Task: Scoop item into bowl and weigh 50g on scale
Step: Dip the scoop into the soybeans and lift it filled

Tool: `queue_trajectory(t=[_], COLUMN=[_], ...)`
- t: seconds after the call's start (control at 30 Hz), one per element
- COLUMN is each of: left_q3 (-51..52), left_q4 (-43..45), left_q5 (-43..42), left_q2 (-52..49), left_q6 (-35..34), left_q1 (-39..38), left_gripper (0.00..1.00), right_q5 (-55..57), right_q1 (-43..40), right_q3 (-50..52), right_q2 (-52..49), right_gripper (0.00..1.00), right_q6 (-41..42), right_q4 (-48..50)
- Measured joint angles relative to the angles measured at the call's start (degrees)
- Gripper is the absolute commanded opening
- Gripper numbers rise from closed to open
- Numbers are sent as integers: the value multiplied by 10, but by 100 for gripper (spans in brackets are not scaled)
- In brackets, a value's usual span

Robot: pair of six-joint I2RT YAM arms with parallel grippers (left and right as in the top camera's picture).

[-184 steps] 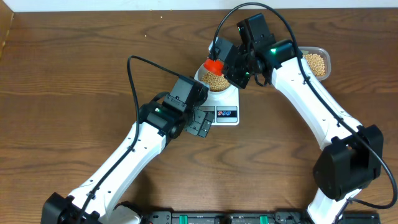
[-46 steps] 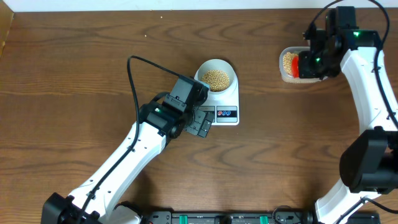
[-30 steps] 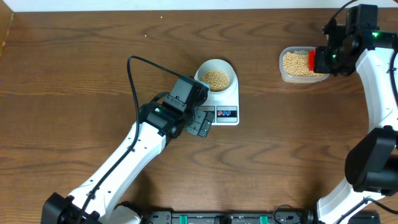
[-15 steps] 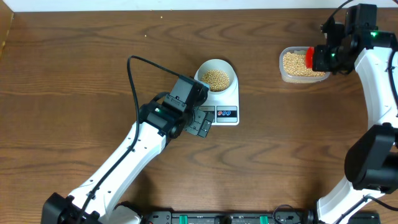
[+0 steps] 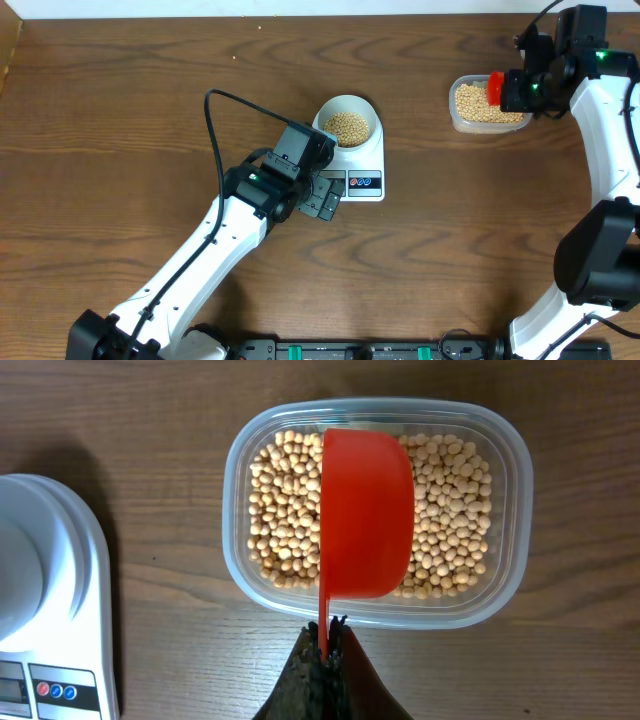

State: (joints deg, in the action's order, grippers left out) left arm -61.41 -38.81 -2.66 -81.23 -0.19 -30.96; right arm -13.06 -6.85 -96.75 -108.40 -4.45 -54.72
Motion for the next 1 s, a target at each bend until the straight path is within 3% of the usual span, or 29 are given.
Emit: queue_trajectory(t=[1.0], left_q3=[0], left_q4=[0], left_q5=[0], left_q2=[0], left_q6=[0], left_q1=[0], left_gripper=[96], right_q5=[-84], right_q1=[0], right_q3=[29], right_q2=[-66], right_gripper=[1], right_q6=[0], right_q4=[54])
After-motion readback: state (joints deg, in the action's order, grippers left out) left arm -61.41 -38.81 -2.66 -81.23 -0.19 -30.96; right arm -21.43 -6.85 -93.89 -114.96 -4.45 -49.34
